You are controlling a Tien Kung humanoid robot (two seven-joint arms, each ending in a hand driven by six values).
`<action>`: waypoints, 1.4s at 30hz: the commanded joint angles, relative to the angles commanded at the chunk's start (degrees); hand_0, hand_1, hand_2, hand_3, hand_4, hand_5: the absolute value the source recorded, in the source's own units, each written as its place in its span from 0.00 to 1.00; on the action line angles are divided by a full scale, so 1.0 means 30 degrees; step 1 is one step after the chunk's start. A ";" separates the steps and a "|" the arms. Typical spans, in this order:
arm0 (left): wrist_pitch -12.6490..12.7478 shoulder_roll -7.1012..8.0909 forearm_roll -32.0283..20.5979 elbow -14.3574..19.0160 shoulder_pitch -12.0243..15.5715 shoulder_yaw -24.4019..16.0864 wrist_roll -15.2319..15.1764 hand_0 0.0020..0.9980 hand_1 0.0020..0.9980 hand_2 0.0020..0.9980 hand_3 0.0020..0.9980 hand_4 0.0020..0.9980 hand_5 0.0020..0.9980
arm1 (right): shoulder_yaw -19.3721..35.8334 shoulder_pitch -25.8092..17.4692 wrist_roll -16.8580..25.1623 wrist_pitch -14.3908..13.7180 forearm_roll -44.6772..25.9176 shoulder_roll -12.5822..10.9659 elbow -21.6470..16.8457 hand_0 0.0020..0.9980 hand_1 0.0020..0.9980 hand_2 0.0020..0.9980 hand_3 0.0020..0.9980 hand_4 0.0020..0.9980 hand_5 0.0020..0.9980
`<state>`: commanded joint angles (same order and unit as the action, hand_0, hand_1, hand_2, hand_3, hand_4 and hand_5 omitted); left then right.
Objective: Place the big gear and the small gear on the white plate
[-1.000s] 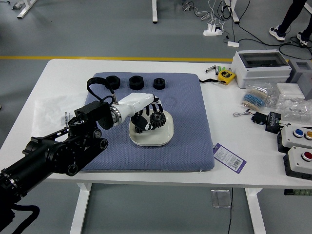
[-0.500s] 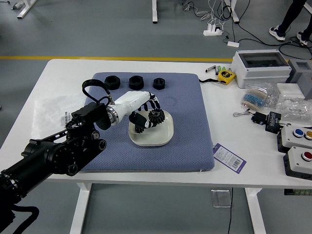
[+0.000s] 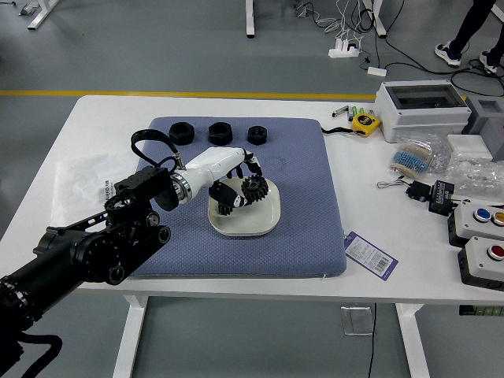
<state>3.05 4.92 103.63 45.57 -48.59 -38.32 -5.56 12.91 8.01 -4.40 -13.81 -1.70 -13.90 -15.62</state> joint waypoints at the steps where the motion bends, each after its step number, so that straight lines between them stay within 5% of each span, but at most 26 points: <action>1: -0.0084 -0.0017 0.0027 -0.0019 0.0003 0.0026 0.0023 0.58 0.71 0.81 0.62 0.78 0.05 | 0.0004 -0.0004 -0.0005 -0.0002 0.0014 0.0002 0.0000 0.69 0.66 0.73 0.58 0.80 0.71; 5: -0.0267 -0.0050 0.0180 -0.0075 0.0035 0.0089 0.0075 0.58 0.71 0.81 0.62 0.78 0.05 | 0.0037 -0.0040 -0.0027 -0.0011 0.0052 0.0004 -0.0006 0.69 0.66 0.73 0.58 0.80 0.71; 6: -0.0399 -0.0046 0.0265 -0.0066 0.0054 0.0096 0.0104 0.67 0.75 0.85 0.69 0.97 0.16 | 0.0041 -0.0057 -0.0029 -0.0014 0.0061 0.0004 -0.0007 0.69 0.66 0.73 0.58 0.80 0.71; 11: -0.0608 -0.0059 0.0510 -0.0015 0.0097 0.0135 0.0063 0.67 0.75 0.85 0.69 0.97 0.16 | 0.0063 -0.0122 -0.0036 -0.0019 0.0086 0.0008 -0.0011 0.69 0.66 0.73 0.58 0.80 0.71; 12: -0.0636 -0.0079 0.0554 -0.0025 0.0097 0.0134 0.0058 0.73 0.82 0.92 0.81 1.00 0.20 | 0.0070 -0.0131 -0.0042 -0.0018 0.0118 0.0007 -0.0013 0.69 0.66 0.73 0.58 0.80 0.71; 17: -0.0592 -0.0146 0.0677 -0.0112 0.0114 0.0180 0.0052 0.73 0.82 0.92 0.81 1.00 0.20 | 0.0111 -0.0201 -0.0062 -0.0017 0.0198 0.0004 -0.0018 0.69 0.66 0.73 0.58 0.80 0.71; 18: -0.0583 -0.0152 0.0676 -0.0131 0.0114 0.0186 0.0053 0.78 0.86 0.98 0.88 1.00 0.26 | 0.0113 -0.0209 -0.0062 -0.0017 0.0206 0.0003 -0.0018 0.69 0.66 0.74 0.58 0.80 0.71; 28: -0.0431 -0.0115 0.0625 -0.0028 0.0202 -0.0072 0.0057 0.81 0.89 1.00 0.92 1.00 0.28 | 0.0139 -0.0271 -0.0068 -0.0021 0.0255 0.0006 -0.0026 0.69 0.66 0.74 0.58 0.80 0.71; 35: 0.0111 -0.0051 0.0955 0.0425 0.0547 -0.1524 0.0192 0.82 0.91 1.00 0.93 1.00 0.29 | 0.0047 -0.0224 -0.0015 -0.0020 0.0081 0.0000 -0.0019 0.69 0.66 0.74 0.58 0.80 0.71; 36: 0.0538 -0.0048 0.0664 0.0573 0.0757 -0.1994 0.0271 0.81 0.88 1.00 0.92 1.00 0.41 | 0.0038 -0.0219 -0.0006 -0.0022 0.0055 0.0001 -0.0014 0.69 0.66 0.74 0.58 0.80 0.71; 39: 0.1515 0.0016 -0.0489 0.1260 0.1694 -0.3881 0.0147 0.81 0.88 1.00 0.92 1.00 0.41 | -0.0038 -0.0196 0.0051 -0.0022 -0.0088 0.0007 -0.0001 0.69 0.66 0.74 0.58 0.80 0.71; 41: 0.1329 0.0123 -0.0927 0.1874 0.2304 -0.5000 0.0191 0.81 0.88 1.00 0.92 1.00 0.41 | -0.0031 -0.0177 0.0051 -0.0017 -0.0075 0.0016 0.0010 0.69 0.66 0.74 0.58 0.80 0.71; 42: 0.1175 0.0185 -0.1072 0.2286 0.2668 -0.5621 0.0235 0.73 0.78 0.92 0.87 1.00 0.50 | -0.0039 -0.0167 0.0059 -0.0011 -0.0084 0.0015 0.0015 0.69 0.66 0.74 0.58 0.80 0.71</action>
<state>6.58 5.47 100.41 52.43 -40.59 -55.19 -4.86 12.79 7.51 -4.22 -13.85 -1.95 -13.85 -15.57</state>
